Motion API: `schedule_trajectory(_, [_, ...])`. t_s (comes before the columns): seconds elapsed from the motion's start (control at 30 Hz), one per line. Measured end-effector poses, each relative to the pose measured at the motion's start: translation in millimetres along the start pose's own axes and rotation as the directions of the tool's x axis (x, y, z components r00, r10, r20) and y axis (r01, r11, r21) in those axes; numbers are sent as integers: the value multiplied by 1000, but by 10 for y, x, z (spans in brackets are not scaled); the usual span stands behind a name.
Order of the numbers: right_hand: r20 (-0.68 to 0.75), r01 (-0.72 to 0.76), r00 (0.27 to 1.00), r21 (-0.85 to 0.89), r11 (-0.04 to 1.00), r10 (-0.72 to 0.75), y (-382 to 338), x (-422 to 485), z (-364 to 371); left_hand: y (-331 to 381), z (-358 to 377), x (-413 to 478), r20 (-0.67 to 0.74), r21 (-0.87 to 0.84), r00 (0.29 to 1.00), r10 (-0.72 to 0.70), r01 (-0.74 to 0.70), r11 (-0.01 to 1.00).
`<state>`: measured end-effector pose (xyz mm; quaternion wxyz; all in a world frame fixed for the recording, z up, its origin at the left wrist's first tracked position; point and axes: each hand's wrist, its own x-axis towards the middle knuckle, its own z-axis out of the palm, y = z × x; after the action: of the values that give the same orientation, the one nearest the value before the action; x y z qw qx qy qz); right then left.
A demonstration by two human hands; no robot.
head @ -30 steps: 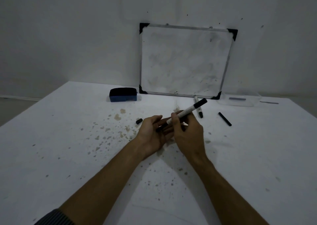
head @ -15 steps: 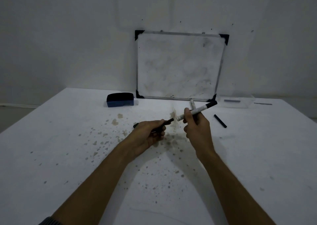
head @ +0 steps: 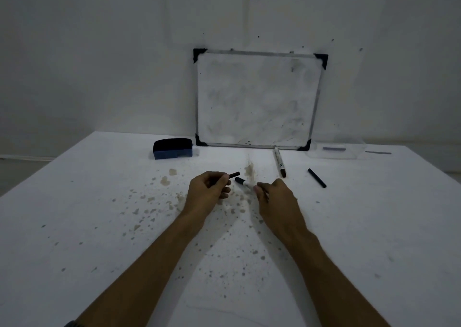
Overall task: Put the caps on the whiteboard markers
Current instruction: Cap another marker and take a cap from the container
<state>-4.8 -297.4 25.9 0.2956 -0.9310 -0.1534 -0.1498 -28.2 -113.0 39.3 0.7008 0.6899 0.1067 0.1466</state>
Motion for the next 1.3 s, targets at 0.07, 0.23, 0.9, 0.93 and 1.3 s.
schedule_trajectory(0.07, [-4,15,1000,-76,997,-15,33,8,52,-21,15,-16,6,46,999,49,-49,998])
schedule_trajectory(0.23, [74,-79,994,14,997,77,55,-31,-30,3,96,-142,25,157,994,111,-113,981])
schedule_trajectory(0.9, [-176,-209,942,358,910,285,852,-320,-1327,387,1548,-124,346,300,934,86,-197,933])
schedule_trajectory(0.93, [-190,-239,928,352,905,320,950,-283,-1386,308,1658,-112,340,399,931,136,-274,875])
schedule_trajectory(1.3, [-235,-360,885,197,912,401,1778,742,-1632,-353,1993,5,475,692,848,235,-525,496])
